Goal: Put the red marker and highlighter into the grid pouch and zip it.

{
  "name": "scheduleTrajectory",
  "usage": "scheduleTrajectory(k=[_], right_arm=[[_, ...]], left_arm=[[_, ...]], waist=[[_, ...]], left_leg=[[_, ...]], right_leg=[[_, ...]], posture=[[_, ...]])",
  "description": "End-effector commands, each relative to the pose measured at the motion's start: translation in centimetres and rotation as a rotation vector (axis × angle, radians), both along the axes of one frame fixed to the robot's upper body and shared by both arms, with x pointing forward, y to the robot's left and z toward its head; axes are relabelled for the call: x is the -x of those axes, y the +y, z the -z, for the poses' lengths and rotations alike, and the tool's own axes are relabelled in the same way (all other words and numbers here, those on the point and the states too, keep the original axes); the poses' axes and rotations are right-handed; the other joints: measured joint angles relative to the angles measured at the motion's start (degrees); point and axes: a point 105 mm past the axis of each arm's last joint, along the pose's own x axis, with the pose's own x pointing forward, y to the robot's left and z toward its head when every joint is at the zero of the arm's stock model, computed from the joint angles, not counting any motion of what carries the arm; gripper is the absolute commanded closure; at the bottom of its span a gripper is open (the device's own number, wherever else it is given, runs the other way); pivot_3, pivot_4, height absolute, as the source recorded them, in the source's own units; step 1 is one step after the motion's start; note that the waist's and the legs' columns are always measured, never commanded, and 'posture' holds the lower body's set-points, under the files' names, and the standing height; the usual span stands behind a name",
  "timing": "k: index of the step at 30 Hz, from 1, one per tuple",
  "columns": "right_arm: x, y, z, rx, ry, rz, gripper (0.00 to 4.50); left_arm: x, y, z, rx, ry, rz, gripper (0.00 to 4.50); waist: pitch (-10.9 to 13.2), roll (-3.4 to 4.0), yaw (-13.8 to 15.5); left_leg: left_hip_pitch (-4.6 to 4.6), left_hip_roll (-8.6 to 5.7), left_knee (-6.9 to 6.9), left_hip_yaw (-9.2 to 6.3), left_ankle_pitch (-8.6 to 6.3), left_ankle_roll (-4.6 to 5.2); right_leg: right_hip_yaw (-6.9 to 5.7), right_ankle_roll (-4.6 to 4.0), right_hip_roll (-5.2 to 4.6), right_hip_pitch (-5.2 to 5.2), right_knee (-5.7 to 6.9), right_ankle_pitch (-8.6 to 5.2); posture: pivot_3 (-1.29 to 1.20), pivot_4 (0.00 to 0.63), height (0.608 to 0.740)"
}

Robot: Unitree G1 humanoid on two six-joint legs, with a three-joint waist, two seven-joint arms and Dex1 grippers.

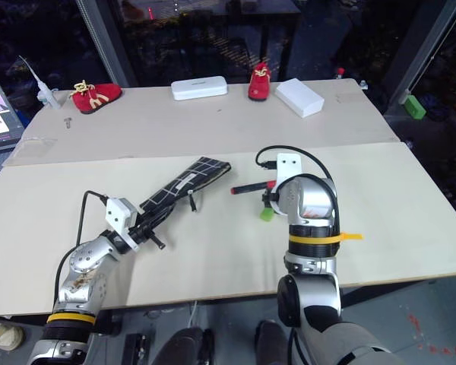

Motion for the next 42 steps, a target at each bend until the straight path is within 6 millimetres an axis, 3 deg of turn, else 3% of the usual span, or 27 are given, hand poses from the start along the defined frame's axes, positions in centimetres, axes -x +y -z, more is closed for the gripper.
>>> scheduleTrajectory(k=[1, 4, 8, 12, 19, 25, 27, 29, 33, 35, 38, 42], right_arm=[[0.3, -0.6, -0.3, 0.025, -0.016, 0.03, 1.3], [0.7, -0.5, 0.2, 0.014, 0.008, 0.032, 1.3], [0.9, -0.3, 0.6, -0.008, 0.024, 0.043, 2.23], [0.9, -0.9, 0.6, -0.014, 0.004, 0.08, 3.5], [0.6, -2.6, 0.0, 0.005, -0.041, 0.187, 3.51], [0.6, -2.3, -0.7, -0.015, -0.056, 0.172, 3.51], [0.5, -0.8, -1.6, -0.123, -0.078, 0.118, 3.51], [-0.2, -1.0, -3.3, -0.095, -0.2, 0.065, 3.51], [-1.4, -1.7, -7.6, 0.039, -0.507, -0.122, 3.51], [-1.0, -0.5, -10.3, 0.205, -0.714, -0.346, 3.51], [0.9, 2.1, -10.8, 0.38, -0.848, -0.693, 3.51], [2.3, 3.9, -10.7, 0.509, -0.927, -0.964, 3.51]], left_arm=[[0.1, 0.2, -1.5, 0.015, -0.059, -0.011, 4.5], [0.1, 0.2, -1.5, 0.017, -0.06, -0.013, 4.5], [0.1, 0.2, -1.5, 0.017, -0.06, -0.015, 4.5], [0.1, 0.3, -1.5, 0.016, -0.061, -0.017, 4.5], [-0.1, 0.5, -1.5, 0.013, -0.061, -0.016, 4.5], [-0.2, 0.4, -1.6, 0.01, -0.061, -0.008, 4.5], [-0.3, 0.4, -1.7, 0.01, -0.06, -0.003, 4.5], [-0.2, 0.4, -1.7, 0.008, -0.059, 0.002, 4.5], [0.2, 0.2, -2.0, 0.002, -0.062, 0.037, 4.5], [0.3, 0.3, -2.1, -0.016, -0.061, 0.048, 4.5], [0.2, 1.3, -2.5, -0.035, -0.063, 0.027, 4.5], [0.2, 2.5, -3.0, -0.053, -0.063, 0.01, 4.5]], waist=[[0.0, 0.0, 0.0], [0.0, 0.0, 0.0], [0.0, 0.0, -0.1], [0.0, 0.0, -0.1], [0.0, 0.0, -0.1], [0.0, 0.01, 0.1], [0.0, 0.0, 0.1], [0.0, 0.01, 0.1], [0.0, 0.02, 0.1], [0.0, 0.01, 0.1], [0.0, -0.01, -0.5], [0.1, -0.05, -1.3]], left_leg=[[0.0, 0.0, 0.0, 0.0, 0.0, 0.0], [0.0, 0.0, 0.0, 0.0, 0.0, 0.0], [0.01, 0.01, 0.0, 0.0, 0.0, 0.0], [0.02, 0.01, 0.0, 0.0, 0.0, 0.0], [0.03, 0.0, 0.0, 0.0, 0.0, 0.0], [0.02, 0.0, 0.0, -0.01, 0.0, 0.0], [0.02, 0.0, 0.0, -0.01, 0.0, 0.0], [0.02, 0.0, 0.0, -0.01, 0.0, 0.0], [0.01, -0.03, 0.0, -0.01, 0.0, 0.01], [0.01, -0.04, 0.0, 0.0, -0.01, 0.02], [0.01, -0.02, -0.01, 0.04, -0.05, 0.09], [0.16, 0.08, -0.02, 0.06, -0.06, 0.11]], right_leg=[[0.0, 0.0, 0.0, 0.0, 0.0, 0.0], [0.01, 0.0, 0.0, 0.0, 0.0, 0.0], [0.01, 0.0, 0.01, 0.0, 0.0, 0.0], [0.01, 0.0, 0.01, 0.0, 0.0, 0.0], [0.01, 0.0, 0.0, 0.02, -0.02, 0.0], [0.0, 0.0, 0.0, 0.03, -0.02, 0.0], [0.0, 0.0, 0.0, 0.03, -0.02, 0.0], [0.0, 0.0, 0.01, 0.02, -0.03, 0.0], [-0.01, 0.01, 0.01, 0.04, -0.11, -0.01], [0.0, 0.04, 0.01, 0.05, -0.15, -0.02], [0.01, 0.11, 0.04, 0.05, -0.29, -0.07], [0.06, 0.1, 0.13, 0.13, -0.38, -0.07]], posture=[[0.0, 0.15, 0.74], [0.0, 0.15, 0.74], [0.0, 0.15, 0.74], [0.0, 0.15, 0.74], [0.0, 0.15, 0.74], [0.0, 0.15, 0.74], [0.0, 0.15, 0.74], [0.0, 0.15, 0.74], [0.0, 0.15, 0.74], [0.0, 0.15, 0.74], [0.0, 0.15, 0.74], [0.0, 0.15, 0.74]])
